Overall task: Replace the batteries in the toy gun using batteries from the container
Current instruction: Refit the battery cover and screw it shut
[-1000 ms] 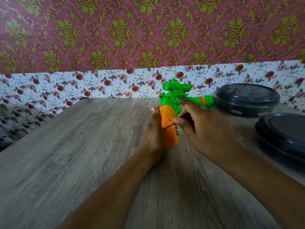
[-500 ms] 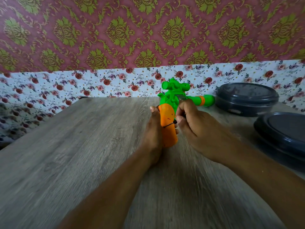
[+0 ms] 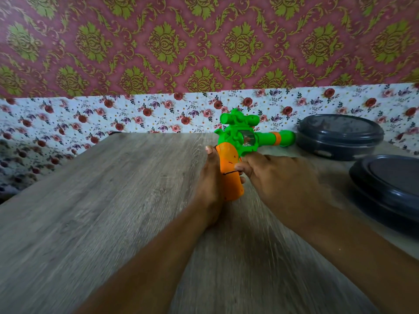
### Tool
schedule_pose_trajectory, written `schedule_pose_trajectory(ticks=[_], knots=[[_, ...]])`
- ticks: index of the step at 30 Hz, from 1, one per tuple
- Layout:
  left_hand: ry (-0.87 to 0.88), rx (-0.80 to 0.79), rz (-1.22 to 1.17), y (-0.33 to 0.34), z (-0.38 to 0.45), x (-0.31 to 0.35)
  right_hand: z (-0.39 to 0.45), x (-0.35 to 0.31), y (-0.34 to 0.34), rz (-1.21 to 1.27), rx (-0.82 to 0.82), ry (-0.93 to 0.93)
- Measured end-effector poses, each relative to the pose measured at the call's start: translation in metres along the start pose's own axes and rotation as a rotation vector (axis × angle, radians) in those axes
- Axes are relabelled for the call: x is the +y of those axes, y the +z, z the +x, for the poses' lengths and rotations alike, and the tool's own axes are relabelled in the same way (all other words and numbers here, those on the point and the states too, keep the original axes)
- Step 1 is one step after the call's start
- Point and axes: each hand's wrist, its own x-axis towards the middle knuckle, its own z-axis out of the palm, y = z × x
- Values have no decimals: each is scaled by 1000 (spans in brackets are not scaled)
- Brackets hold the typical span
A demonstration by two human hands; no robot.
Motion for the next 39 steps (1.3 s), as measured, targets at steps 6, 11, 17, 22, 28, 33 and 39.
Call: schedule_pose_trajectory(ticks=[6,11,17,22,28,33,39], knots=[[41,-10,-16,4,-2,3,1,-5,-7,288,-160,-24],[48,-9,-7,5,-4,4,4,-2,-9,206,-117,30],[43,1,13,2,-3,1,2,-3,-8,-79,-44,45],[52,13,46,2,-3,3,0,-5,-16,285,-199,10],[54,39,118,4,-4,2,6,-11,-14,347,-205,-8],[108,-40,123,1,-1,-1,8,-5,-12,413,-190,63],[67,3,58,1,-4,4,0,-2,-7,98,-136,41]])
